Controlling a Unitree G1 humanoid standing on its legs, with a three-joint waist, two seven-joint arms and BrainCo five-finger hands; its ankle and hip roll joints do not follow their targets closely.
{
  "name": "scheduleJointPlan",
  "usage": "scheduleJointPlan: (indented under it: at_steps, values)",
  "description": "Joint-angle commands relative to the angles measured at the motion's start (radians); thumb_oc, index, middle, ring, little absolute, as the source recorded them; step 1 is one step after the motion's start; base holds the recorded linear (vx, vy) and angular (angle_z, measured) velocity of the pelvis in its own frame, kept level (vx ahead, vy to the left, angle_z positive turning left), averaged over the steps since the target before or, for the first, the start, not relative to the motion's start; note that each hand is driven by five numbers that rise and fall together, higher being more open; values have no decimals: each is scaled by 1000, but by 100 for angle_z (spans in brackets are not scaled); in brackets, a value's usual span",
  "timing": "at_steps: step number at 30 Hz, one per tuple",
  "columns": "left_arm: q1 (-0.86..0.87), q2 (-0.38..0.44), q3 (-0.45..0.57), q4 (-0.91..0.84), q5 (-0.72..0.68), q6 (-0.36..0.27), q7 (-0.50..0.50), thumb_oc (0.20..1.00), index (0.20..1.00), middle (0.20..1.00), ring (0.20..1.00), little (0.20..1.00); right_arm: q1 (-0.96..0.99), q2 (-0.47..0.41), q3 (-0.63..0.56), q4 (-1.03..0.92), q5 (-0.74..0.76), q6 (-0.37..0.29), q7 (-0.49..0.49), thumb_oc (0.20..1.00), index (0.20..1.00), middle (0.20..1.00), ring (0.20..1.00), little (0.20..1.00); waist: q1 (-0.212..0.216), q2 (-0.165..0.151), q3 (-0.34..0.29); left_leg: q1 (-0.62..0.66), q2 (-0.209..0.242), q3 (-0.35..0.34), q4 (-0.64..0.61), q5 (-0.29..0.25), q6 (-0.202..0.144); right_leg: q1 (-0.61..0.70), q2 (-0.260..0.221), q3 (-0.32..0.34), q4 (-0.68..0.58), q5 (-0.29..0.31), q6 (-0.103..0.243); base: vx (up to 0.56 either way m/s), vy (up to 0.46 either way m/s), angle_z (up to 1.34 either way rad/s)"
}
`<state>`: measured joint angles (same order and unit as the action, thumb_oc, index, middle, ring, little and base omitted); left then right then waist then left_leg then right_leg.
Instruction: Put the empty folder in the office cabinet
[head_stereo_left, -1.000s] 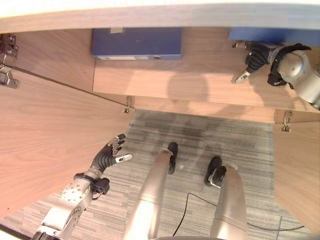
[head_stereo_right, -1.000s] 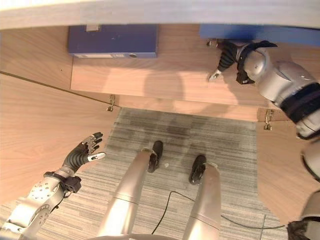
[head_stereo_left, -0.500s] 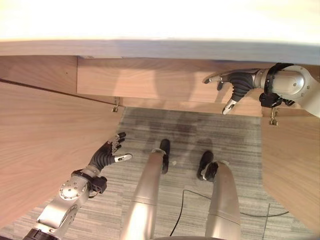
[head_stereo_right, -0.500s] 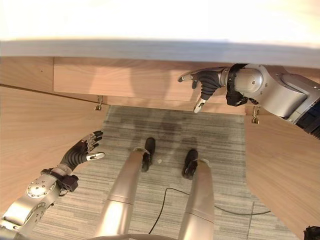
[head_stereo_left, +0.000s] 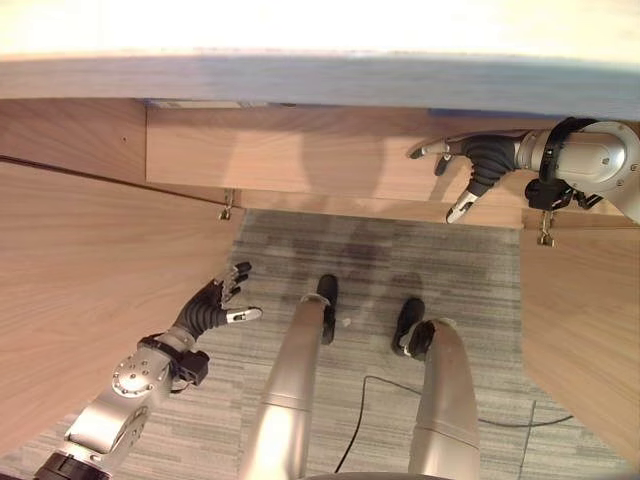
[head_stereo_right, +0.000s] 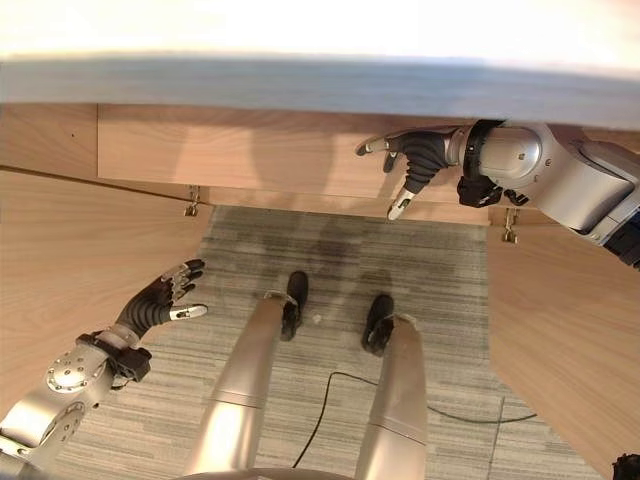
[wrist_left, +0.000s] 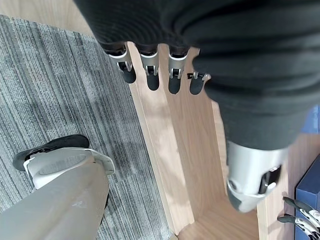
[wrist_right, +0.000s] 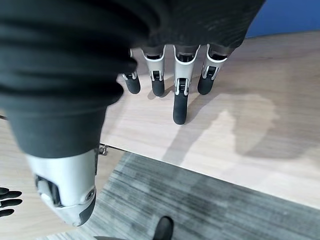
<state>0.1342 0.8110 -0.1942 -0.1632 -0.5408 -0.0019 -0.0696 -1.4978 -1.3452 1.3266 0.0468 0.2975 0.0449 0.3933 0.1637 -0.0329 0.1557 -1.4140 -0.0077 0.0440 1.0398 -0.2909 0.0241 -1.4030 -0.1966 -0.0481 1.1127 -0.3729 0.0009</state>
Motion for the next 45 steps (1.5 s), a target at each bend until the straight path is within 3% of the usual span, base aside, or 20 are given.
scheduleJointPlan:
  at_steps: [1, 11, 23, 26, 27, 28, 29, 31, 32, 33, 34, 36, 37, 41, 45]
  values:
    - [-16, 31, 55, -91, -11, -38, -8, 1000, 1000, 1000, 1000, 1000, 72, 10, 73, -46, 60, -13, 55, 1000, 1000, 1000, 1000, 1000, 40, 17, 72, -29, -4, -21, 18, -42, 72, -4, -25, 26, -156, 139, -48, -32, -34, 0]
    - [-53, 58, 11, -78, -30, -59, -22, 1000, 1000, 1000, 1000, 1000, 112, 96, 73, -24, 46, -21, 54, 1000, 1000, 1000, 1000, 1000, 40, 8, 101, 152, 3, -9, -232, 74, 21, 179, -27, -26, -372, 226, 13, -74, -55, 2]
    - [-85, 122, -67, -52, -73, -62, -85, 1000, 1000, 1000, 1000, 1000, 204, 238, 19, 67, 54, -38, 36, 1000, 1000, 1000, 1000, 1000, 20, 31, 129, 549, 17, -36, -580, 194, -26, 560, -16, -86, -665, 307, 60, -15, -89, 3]
    - [-97, 131, -117, -20, -72, -53, -109, 1000, 1000, 1000, 1000, 1000, 261, 294, -9, 130, 42, -33, 31, 1000, 1000, 1000, 1000, 1000, 8, 50, 136, 676, 24, -34, -725, 258, -52, 677, 13, -112, -777, 320, 70, -9, -157, -6]
    - [-91, 112, -136, 6, -96, -38, -123, 1000, 1000, 1000, 1000, 1000, 324, 335, -28, 171, 18, -16, 42, 1000, 1000, 1000, 1000, 1000, 0, 57, 126, 758, 33, -34, -834, 315, -71, 751, 43, -130, -856, 324, 76, 37, -131, -8]
    - [-91, 113, -137, 7, -96, -38, -123, 1000, 1000, 1000, 1000, 1000, 326, 336, -30, 172, 17, -16, 43, 1000, 1000, 1000, 1000, 1000, 0, 58, 128, 765, 34, -35, -840, 318, -71, 758, 44, -131, -861, 327, 75, 62, -203, -4]
    - [-90, 89, -155, 50, -142, -22, -122, 1000, 1000, 1000, 1000, 1000, 370, 359, -41, 214, -2, -2, 47, 1000, 1000, 1000, 1000, 1000, -3, 61, 119, 811, 43, -42, -914, 370, -86, 801, 76, -151, -927, 336, 79, 28, -106, -9]
    - [-89, 89, -157, 55, -150, -18, -122, 1000, 1000, 1000, 1000, 1000, 399, 374, -50, 232, -19, 5, 55, 1000, 1000, 1000, 1000, 1000, -8, 56, 113, 838, 44, -48, -962, 388, -88, 822, 92, -157, -962, 351, 81, 16, -126, -11]
    - [-75, 77, -163, 81, -180, -7, -119, 1000, 1000, 1000, 1000, 1000, 442, 394, -69, 268, -46, 12, 50, 1000, 1000, 1000, 1000, 1000, -13, 36, 112, 868, 26, -84, -987, 424, -84, 859, 115, -178, -1021, 403, 86, -11, -163, -2]
    - [-73, 68, -169, 92, -201, 3, -121, 1000, 1000, 1000, 1000, 1000, 464, 405, -85, 267, -51, 16, 55, 1000, 1000, 1000, 1000, 1000, -17, 22, 115, 892, 9, -128, -991, 401, -79, 884, 127, -175, -1043, 409, 88, -35, -124, -1]
    - [-73, 69, -169, 92, -201, 3, -121, 1000, 1000, 1000, 1000, 1000, 466, 405, -87, 267, -51, 16, 56, 1000, 1000, 1000, 1000, 1000, -17, 22, 118, 895, 9, -129, -992, 400, -79, 889, 127, -176, -1045, 409, 88, 5, -130, 6]
    - [-70, 38, -187, 148, -219, 16, -126, 1000, 1000, 1000, 1000, 1000, 519, 441, -125, 301, -62, 15, 46, 1000, 1000, 1000, 1000, 1000, -31, -41, 122, 961, -27, -195, -897, 274, -66, 973, 141, -151, -1104, 421, 91, 20, -215, 2]
    - [-65, 20, -210, 225, -211, 36, -148, 1000, 1000, 1000, 1000, 1000, 572, 488, -162, 333, -58, 18, 57, 1000, 1000, 1000, 1000, 1000, -41, -73, 109, 1030, -3, -185, -853, 213, -61, 1034, 156, -148, -1146, 426, 95, 84, -242, 2]
    - [-37, -41, -211, 435, -148, 83, -169, 1000, 1000, 1000, 1000, 1000, 701, 563, -264, 336, -32, 20, 63, 1000, 1000, 1000, 1000, 1000, -57, -130, 52, 1088, 2, -180, -785, 147, -21, 1136, 204, -115, -1195, 425, 105, 123, -142, -9]
    - [-10, -218, -171, 750, 6, 107, -177, 1000, 1000, 1000, 1000, 1000, 848, 620, -395, 348, -31, 12, 44, 1000, 1000, 1000, 1000, 1000, -73, -145, -14, 1156, -12, -185, -823, 112, -11, 1197, 206, -87, -1197, 433, 121, 115, 67, -18]
